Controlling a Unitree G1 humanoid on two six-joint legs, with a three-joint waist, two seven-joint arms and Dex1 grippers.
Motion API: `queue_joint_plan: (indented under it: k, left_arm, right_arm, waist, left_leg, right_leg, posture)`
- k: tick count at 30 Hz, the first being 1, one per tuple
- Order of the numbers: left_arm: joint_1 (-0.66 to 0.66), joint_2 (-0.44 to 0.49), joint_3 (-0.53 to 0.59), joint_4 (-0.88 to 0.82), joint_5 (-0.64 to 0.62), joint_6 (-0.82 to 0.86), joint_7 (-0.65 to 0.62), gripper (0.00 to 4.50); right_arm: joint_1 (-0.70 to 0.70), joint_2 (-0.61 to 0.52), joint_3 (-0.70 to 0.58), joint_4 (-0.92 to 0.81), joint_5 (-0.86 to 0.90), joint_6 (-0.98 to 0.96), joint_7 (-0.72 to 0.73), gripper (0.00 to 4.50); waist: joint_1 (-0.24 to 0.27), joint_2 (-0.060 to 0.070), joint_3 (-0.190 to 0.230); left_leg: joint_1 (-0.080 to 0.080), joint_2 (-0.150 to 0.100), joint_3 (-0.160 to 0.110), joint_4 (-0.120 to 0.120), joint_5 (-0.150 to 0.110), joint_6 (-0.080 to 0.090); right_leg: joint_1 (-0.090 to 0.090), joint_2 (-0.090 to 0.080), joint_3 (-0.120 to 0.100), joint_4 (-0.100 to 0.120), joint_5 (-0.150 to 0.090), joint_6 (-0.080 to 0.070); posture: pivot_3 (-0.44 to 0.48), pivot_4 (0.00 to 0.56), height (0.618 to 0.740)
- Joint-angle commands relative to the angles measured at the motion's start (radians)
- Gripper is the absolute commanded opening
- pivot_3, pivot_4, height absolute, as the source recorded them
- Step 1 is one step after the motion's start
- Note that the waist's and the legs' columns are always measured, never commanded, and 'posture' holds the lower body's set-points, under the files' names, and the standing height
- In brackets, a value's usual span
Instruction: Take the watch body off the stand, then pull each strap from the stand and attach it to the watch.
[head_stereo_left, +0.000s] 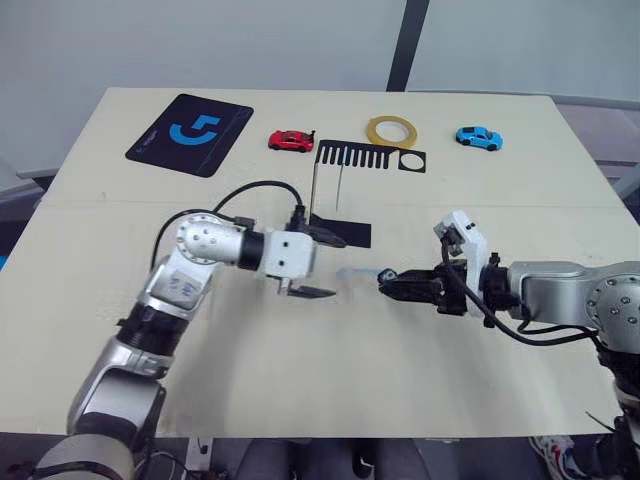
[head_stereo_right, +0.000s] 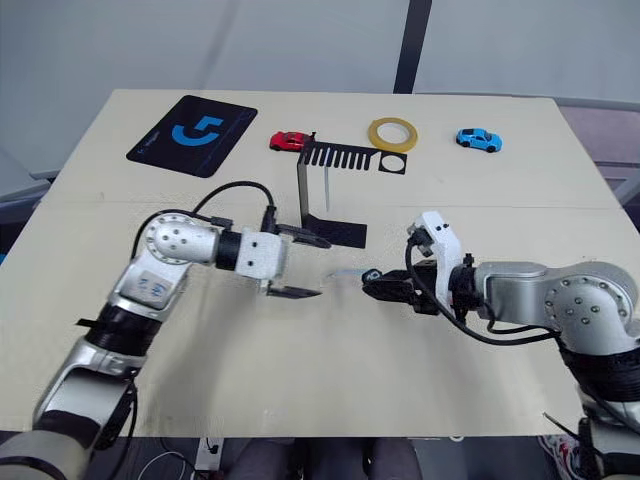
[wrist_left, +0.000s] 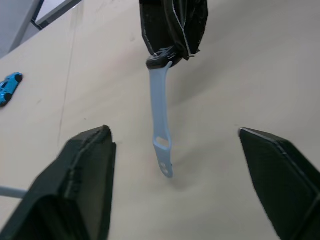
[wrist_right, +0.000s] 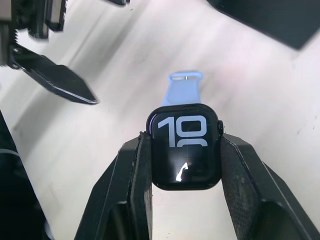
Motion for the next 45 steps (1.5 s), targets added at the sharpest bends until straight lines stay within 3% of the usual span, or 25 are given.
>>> queue_joint_plan:
  k: [1,8,13,27,35,40,45]
  left_arm:
    - [-0.005,0.027,0.048,-0.086,-0.172,0.152,-0.099,4.46]
    - [-0.015,0.033,0.075,-0.119,-0.263,0.268,-0.135,4.46]
    - [0.002,0.031,0.070,-0.126,-0.240,0.245,-0.121,4.46]
    - [0.038,0.077,0.076,-0.148,-0.243,0.270,-0.141,4.46]
    - [0.172,0.238,0.158,-0.176,-0.235,0.298,-0.164,4.46]
    - [0.259,0.311,0.185,-0.193,-0.205,0.256,-0.167,4.46]
    - [0.312,0.328,0.209,-0.238,-0.211,0.273,-0.137,4.46]
  right_arm:
    - [-0.019,-0.081,0.063,-0.115,-0.234,-0.167,0.232,1.55]
    - [0.040,-0.190,0.142,-0.216,-0.576,-0.487,0.558,1.55]
    - [0.070,-0.205,0.152,-0.219,-0.703,-0.569,0.638,1.55]
    - [0.044,-0.114,0.156,-0.192,-0.755,-0.528,0.666,1.55]
    - [-0.046,0.086,0.300,-0.052,-0.818,-0.548,0.692,1.55]
    - [-0.071,0.137,0.407,0.081,-0.932,-0.614,0.737,1.55]
    - [-0.089,0.148,0.478,0.197,-1.038,-0.707,0.784,1.55]
  waist:
    - [0.002,0.000,0.000]
    - [0.001,0.000,0.000]
    - [0.000,0.000,0.000]
    - [0.000,0.000,0.000]
    - [-0.006,0.000,0.000]
    - [-0.001,0.000,0.000]
    - [-0.002,0.000,0.000]
  left_leg:
    - [0.000,0.000,0.000,0.000,0.000,0.000]
    - [-0.001,-0.001,0.000,0.001,-0.001,0.001]
    - [0.000,-0.002,0.000,0.001,-0.001,0.001]
    - [0.000,-0.002,0.000,0.001,-0.001,0.001]
    - [0.001,-0.002,0.001,0.001,-0.001,0.000]
    - [0.001,-0.002,0.000,0.001,-0.001,0.000]
    - [0.000,-0.002,0.000,0.002,-0.001,0.000]
  right_leg:
    - [0.000,0.000,0.000,0.000,0.000,0.000]
    - [0.000,0.000,0.000,-0.001,0.000,0.001]
    - [0.001,0.001,0.000,-0.001,0.001,0.001]
    - [0.001,0.001,0.000,-0.001,0.001,0.001]
    - [0.001,0.002,0.000,-0.001,0.000,0.000]
    - [0.001,0.002,0.000,0.000,0.000,0.000]
    - [0.001,0.001,0.000,0.001,0.000,0.000]
  posture:
    - [0.000,0.150,0.732]
    - [0.000,0.150,0.732]
    - [0.000,0.150,0.732]
    - [0.000,0.150,0.732]
    - [0.000,0.150,0.732]
    - [0.000,0.150,0.732]
    - [0.000,0.150,0.732]
